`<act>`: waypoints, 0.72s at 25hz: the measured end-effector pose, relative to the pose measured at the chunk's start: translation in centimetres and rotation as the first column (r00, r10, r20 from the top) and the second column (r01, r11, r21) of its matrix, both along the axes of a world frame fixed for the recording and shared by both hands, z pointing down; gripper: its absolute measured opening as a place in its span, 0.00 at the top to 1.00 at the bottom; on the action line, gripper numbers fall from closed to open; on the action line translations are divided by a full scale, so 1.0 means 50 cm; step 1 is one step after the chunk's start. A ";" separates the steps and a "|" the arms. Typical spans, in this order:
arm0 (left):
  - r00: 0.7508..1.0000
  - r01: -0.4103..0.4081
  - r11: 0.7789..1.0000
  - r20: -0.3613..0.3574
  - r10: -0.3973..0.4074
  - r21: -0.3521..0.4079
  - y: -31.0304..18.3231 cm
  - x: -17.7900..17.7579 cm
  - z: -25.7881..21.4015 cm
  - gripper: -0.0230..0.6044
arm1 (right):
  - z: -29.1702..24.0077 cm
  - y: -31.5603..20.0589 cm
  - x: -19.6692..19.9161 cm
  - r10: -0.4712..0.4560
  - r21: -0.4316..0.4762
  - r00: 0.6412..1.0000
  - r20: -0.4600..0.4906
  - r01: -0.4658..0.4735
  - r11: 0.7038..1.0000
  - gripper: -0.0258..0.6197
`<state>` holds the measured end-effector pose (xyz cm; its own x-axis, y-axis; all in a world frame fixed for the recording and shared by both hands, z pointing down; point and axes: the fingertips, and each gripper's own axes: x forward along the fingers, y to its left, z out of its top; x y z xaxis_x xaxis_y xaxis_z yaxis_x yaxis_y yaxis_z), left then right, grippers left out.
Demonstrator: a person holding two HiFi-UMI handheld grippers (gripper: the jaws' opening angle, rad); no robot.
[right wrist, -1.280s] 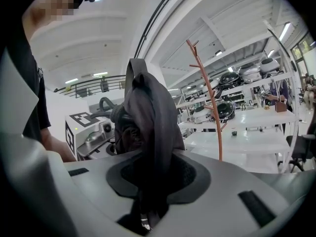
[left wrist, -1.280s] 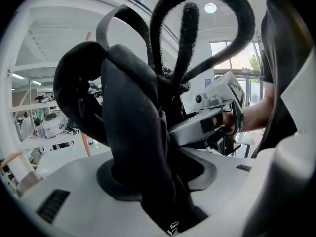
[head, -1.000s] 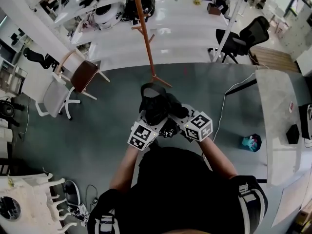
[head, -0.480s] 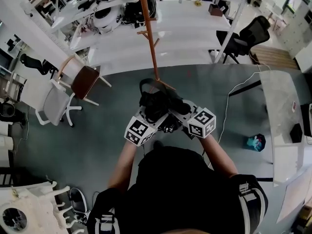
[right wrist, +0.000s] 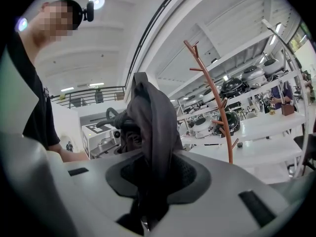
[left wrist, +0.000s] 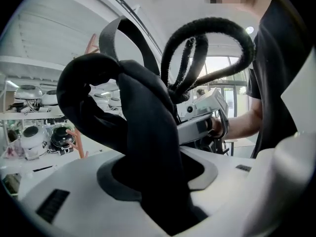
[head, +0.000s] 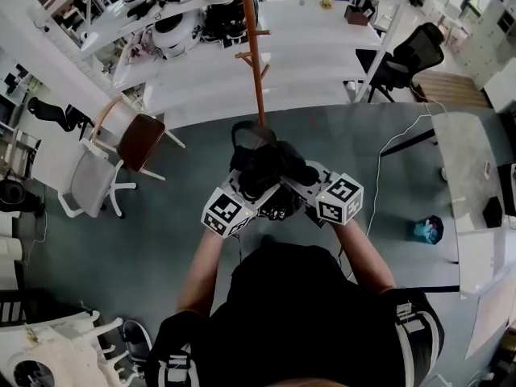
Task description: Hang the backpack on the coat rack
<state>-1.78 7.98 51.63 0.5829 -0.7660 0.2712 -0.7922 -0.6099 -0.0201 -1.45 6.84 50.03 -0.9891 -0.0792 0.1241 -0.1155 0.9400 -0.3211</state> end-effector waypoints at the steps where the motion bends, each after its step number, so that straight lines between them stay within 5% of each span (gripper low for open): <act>1: 1.000 -0.006 1.000 -0.011 0.006 0.008 -0.001 -0.009 -0.005 0.62 | -0.004 -0.001 -0.008 0.005 -0.002 1.000 0.006 -0.005 1.000 0.77; 18: 0.999 0.015 0.996 -0.047 -0.011 0.089 -0.062 -0.123 -0.091 0.62 | -0.094 -0.061 -0.116 0.078 0.066 0.995 0.055 -0.082 0.994 0.78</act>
